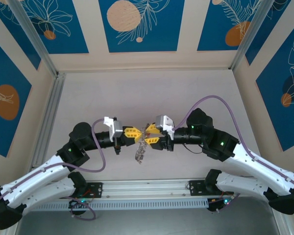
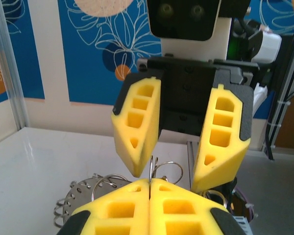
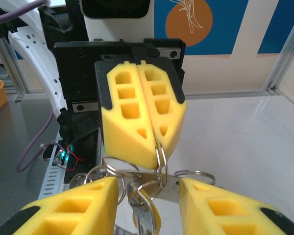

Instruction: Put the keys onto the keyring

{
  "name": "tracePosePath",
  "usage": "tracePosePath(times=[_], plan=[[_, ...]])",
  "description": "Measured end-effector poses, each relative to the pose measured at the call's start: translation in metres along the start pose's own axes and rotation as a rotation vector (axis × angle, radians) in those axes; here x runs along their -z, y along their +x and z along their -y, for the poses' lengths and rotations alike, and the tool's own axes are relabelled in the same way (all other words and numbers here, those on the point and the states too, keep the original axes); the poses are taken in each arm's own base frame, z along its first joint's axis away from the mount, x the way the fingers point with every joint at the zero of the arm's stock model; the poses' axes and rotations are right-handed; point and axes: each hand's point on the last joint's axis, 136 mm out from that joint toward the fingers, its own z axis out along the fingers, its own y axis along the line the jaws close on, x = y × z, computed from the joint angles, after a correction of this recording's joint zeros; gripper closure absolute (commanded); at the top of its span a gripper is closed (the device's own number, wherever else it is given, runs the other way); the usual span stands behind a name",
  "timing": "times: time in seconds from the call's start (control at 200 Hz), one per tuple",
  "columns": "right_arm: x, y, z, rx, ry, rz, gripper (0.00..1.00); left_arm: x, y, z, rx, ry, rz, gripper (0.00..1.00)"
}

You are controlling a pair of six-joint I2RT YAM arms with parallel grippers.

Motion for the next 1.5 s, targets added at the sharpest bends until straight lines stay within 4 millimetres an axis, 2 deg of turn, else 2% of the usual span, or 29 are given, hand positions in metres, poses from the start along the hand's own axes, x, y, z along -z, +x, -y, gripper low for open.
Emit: tracePosePath(times=[0.165, 0.29, 0.61, 0.77, 0.985, 1.176, 1.416, 1.501], plan=[[-0.001, 0.005, 0.000, -0.016, 0.000, -0.009, 0.67, 0.002, -0.009, -0.001, 0.018, 0.013, 0.066, 1.00], [-0.001, 0.006, 0.000, -0.025, 0.001, -0.009, 0.79, 0.003, -0.020, 0.003, 0.017, 0.042, 0.111, 1.00], [-0.002, 0.002, 0.000, -0.013, -0.012, 0.017, 0.82, 0.003, -0.030, 0.014, 0.029, 0.120, 0.155, 1.00], [-0.002, 0.000, -0.006, -0.007, -0.052, 0.026, 0.95, 0.004, -0.034, 0.016, 0.027, 0.132, 0.168, 1.00], [-0.006, 0.002, -0.008, -0.012, -0.074, 0.019, 0.99, 0.004, -0.035, 0.015, 0.034, 0.141, 0.181, 1.00], [-0.018, 0.011, -0.006, -0.035, -0.094, -0.022, 0.97, 0.003, -0.030, 0.012, 0.060, 0.151, 0.178, 1.00], [-0.018, 0.012, -0.004, -0.058, -0.086, -0.037, 0.68, 0.003, -0.033, 0.014, 0.073, 0.179, 0.195, 1.00], [-0.012, 0.008, -0.003, -0.050, -0.063, -0.020, 0.62, 0.004, -0.034, 0.014, 0.069, 0.181, 0.202, 1.00]])
